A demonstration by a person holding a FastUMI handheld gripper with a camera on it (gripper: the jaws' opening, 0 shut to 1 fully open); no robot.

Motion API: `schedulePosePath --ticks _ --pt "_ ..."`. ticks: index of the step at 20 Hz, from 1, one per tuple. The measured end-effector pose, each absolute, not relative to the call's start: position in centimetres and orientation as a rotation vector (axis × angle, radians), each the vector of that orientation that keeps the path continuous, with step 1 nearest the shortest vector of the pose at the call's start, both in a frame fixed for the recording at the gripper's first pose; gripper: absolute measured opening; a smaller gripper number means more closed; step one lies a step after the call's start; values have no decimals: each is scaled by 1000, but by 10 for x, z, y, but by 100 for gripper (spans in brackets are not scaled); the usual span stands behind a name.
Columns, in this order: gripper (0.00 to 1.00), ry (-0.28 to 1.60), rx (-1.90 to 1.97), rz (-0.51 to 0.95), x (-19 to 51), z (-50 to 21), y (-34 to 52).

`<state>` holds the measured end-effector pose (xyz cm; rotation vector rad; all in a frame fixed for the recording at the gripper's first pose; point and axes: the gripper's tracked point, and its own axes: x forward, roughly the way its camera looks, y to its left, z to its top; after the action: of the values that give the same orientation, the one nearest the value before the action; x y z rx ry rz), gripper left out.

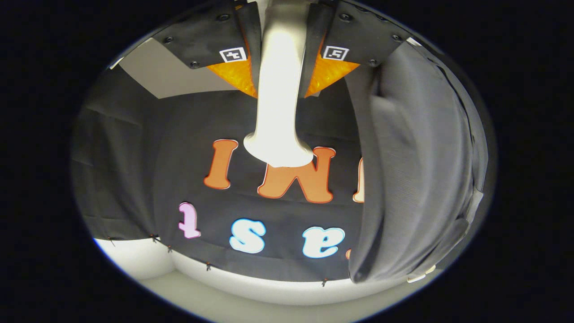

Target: Iron the clothes twice with a garment steamer, once on the left side and once on the right side.

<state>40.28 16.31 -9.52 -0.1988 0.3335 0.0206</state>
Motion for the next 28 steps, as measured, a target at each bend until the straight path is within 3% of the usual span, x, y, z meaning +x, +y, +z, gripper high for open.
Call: schedulePosePath --ticks 12,18,28 --pt "47 94 -171 -206 240 -8 173" --pt "47 20 -165 -188 184 3 224" --pt "47 -40 -167 -41 173 -22 333"
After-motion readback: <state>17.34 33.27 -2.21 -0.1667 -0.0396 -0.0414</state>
